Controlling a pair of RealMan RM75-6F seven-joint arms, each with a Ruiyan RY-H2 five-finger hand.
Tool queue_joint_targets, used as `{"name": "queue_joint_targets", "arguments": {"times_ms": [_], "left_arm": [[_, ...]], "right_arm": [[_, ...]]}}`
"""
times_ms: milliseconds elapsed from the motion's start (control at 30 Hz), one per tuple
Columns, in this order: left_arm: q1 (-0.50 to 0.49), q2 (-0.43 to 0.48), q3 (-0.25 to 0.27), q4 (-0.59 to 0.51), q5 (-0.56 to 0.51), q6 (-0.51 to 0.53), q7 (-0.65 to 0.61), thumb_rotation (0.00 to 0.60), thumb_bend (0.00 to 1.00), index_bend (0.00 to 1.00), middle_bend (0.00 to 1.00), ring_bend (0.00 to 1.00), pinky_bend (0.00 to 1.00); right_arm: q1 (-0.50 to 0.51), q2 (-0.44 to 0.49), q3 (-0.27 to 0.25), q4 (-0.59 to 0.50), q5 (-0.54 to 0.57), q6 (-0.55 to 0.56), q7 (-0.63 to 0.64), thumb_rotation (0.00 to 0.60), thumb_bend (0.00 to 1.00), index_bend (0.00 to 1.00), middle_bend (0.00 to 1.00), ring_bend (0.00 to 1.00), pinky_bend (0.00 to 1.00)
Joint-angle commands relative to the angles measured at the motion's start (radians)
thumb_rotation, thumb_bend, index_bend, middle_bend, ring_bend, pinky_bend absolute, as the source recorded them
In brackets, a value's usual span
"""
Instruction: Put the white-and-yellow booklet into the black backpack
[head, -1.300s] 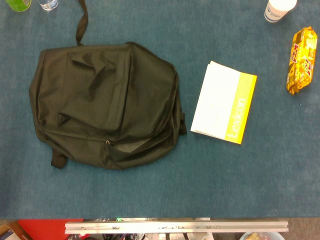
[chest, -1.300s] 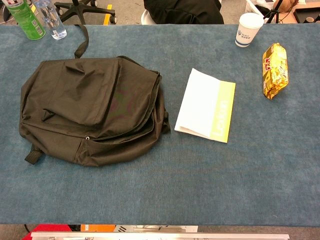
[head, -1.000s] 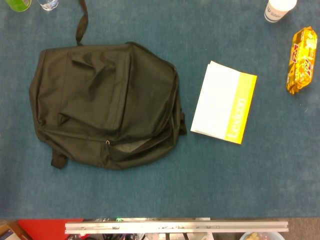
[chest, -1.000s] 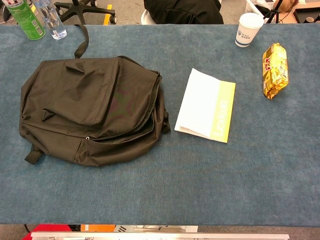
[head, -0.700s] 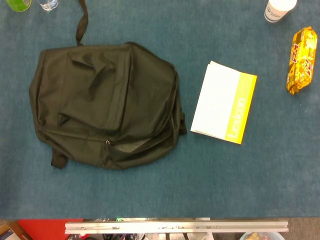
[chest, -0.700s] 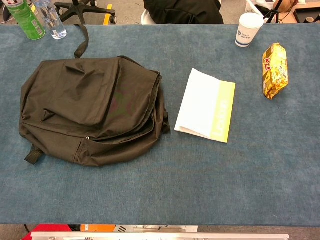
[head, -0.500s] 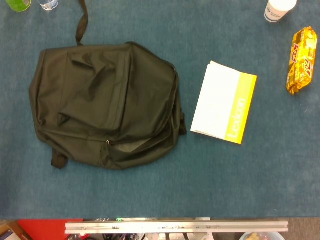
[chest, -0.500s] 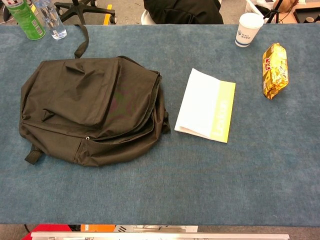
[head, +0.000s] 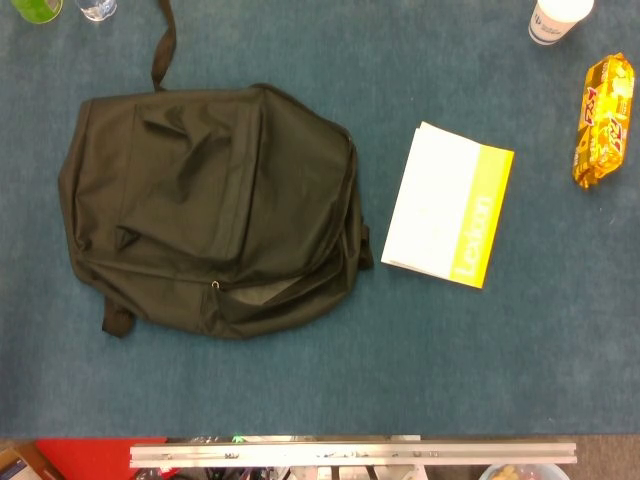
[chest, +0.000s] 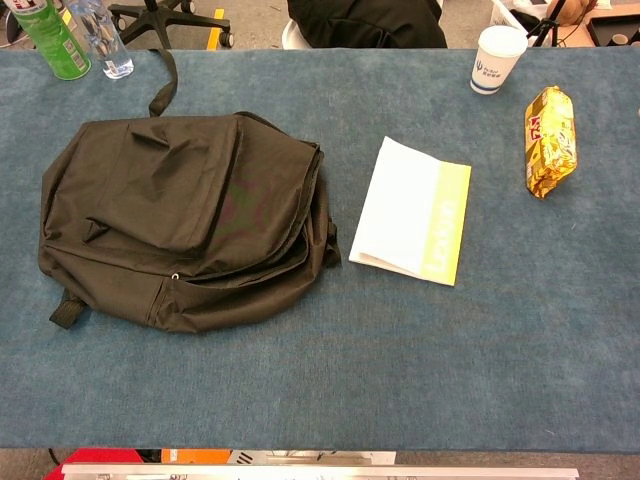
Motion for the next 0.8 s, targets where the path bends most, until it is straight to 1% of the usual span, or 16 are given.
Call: {"name": "queue_joint_targets", "arguments": {"times_ms": [33, 133, 200, 333, 433, 533, 633, 800], "left_arm": [[0.000, 0.002, 0.001, -0.002, 0.001, 0.000, 0.002, 0.600, 0.26, 0.17, 0.21, 0.13, 0.24], [0.001, 0.002, 0.003, 0.000, 0.005, 0.001, 0.001, 0.600, 0.25, 0.17, 0.21, 0.13, 0.24], [0.002, 0.002, 0.005, -0.001, 0.007, 0.001, 0.002, 0.600, 0.25, 0.17, 0.21, 0.13, 0.24], [0.006, 0.004, 0.008, -0.003, 0.010, 0.004, 0.002, 0.600, 0.26, 0.17, 0.21, 0.13, 0.24], [0.012, 0.006, 0.012, -0.003, 0.010, 0.009, -0.004, 0.600, 0.26, 0.17, 0.21, 0.13, 0.24], [0.017, 0.007, 0.015, 0.001, 0.010, 0.013, -0.009, 0.600, 0.25, 0.17, 0.21, 0.13, 0.24], [0.023, 0.008, 0.020, 0.004, 0.013, 0.018, -0.013, 0.600, 0.26, 0.17, 0.21, 0.13, 0.24], [0.033, 0.008, 0.023, 0.007, 0.014, 0.028, -0.023, 0.600, 0.25, 0.17, 0.21, 0.13, 0.24]], "right_arm": [[0.020, -0.023, 0.000, 0.018, -0.025, -0.013, -0.037, 0.600, 0.22, 0.45, 0.44, 0.33, 0.46], [0.048, -0.051, -0.001, 0.038, -0.050, -0.040, -0.088, 0.600, 0.18, 0.45, 0.42, 0.33, 0.46], [0.072, -0.065, -0.004, 0.049, -0.064, -0.069, -0.106, 0.600, 0.16, 0.44, 0.41, 0.33, 0.46], [0.130, -0.101, -0.014, 0.083, -0.097, -0.143, -0.139, 0.600, 0.16, 0.39, 0.40, 0.32, 0.46], [0.163, -0.135, -0.021, 0.114, -0.109, -0.186, -0.161, 0.600, 0.13, 0.34, 0.38, 0.30, 0.44], [0.193, -0.176, -0.028, 0.150, -0.108, -0.235, -0.189, 0.600, 0.12, 0.29, 0.35, 0.27, 0.39], [0.225, -0.212, -0.039, 0.177, -0.101, -0.294, -0.206, 0.600, 0.12, 0.23, 0.31, 0.25, 0.39], [0.269, -0.281, -0.044, 0.238, -0.087, -0.357, -0.228, 0.600, 0.12, 0.20, 0.30, 0.24, 0.39]]}}
